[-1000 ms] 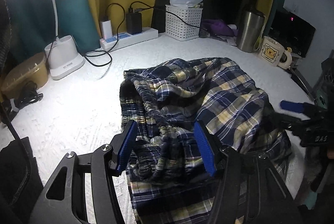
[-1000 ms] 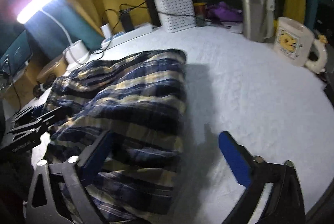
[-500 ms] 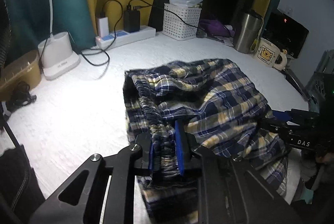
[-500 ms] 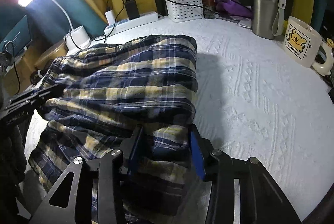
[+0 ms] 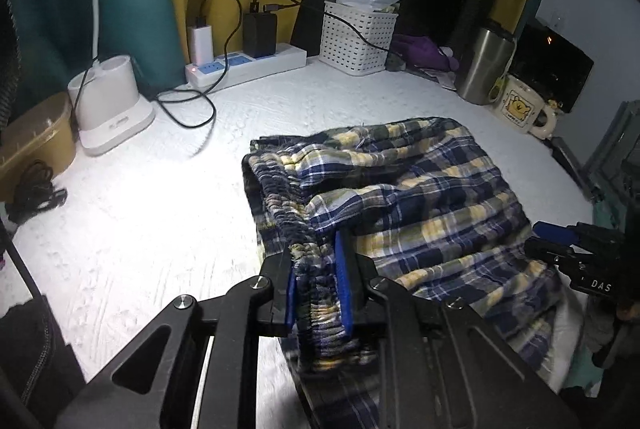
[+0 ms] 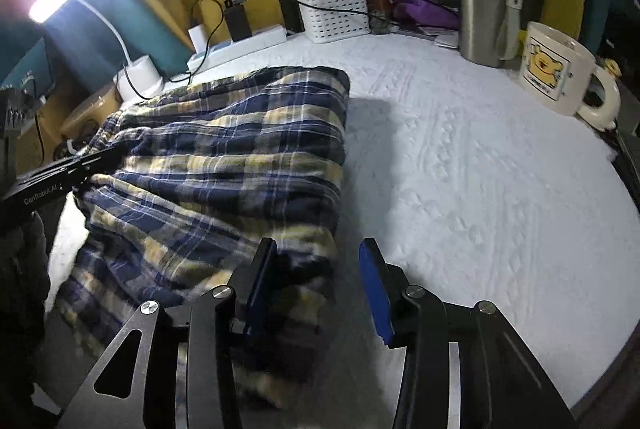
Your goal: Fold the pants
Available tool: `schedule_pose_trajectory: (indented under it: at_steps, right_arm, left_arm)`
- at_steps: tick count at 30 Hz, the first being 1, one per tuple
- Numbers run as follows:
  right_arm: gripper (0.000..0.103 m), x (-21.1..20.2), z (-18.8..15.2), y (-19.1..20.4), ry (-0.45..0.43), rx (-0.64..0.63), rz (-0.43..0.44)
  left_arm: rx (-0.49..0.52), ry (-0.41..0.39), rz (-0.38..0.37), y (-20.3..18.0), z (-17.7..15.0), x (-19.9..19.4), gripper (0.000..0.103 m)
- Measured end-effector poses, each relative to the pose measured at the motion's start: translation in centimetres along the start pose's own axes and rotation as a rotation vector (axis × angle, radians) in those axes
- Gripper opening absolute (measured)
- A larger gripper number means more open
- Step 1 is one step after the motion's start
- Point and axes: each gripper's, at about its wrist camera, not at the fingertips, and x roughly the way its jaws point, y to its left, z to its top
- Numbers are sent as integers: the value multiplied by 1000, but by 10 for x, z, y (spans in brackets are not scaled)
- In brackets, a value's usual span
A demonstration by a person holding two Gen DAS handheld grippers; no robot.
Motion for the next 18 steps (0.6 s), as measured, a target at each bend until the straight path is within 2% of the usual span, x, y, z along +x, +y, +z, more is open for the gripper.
schedule_pose_trajectory:
  at_steps: [5,9,11,12,13,15,18]
  right_arm:
    - [45,-10,-13,-6,25,25,47]
    - [43,-9,-24,-2,37,41,92]
    - [27,-11,-26,9,38,16,119]
    - [16,-13,-27,13,34,3,112]
    - [11,-15,-28,17,27,-12,94]
    - [7,-18,-31,22,17,-24,87]
    - [6,-24,-34,23,5,-12,78]
  left_arm:
    - [-39,11,4,4,-10,-16,31]
    - [-34,12,-4,1,-19,-23,32]
    - [-30,15,-4,0,-22,-23,32]
    - [-30,16,-4,-1,-22,-23,32]
    - [-30,16,-4,-1,-23,-23,32]
    - [-34,16,-5,-2,-25,-22,32]
    - [-37,14,-8,-2,-26,-23,32]
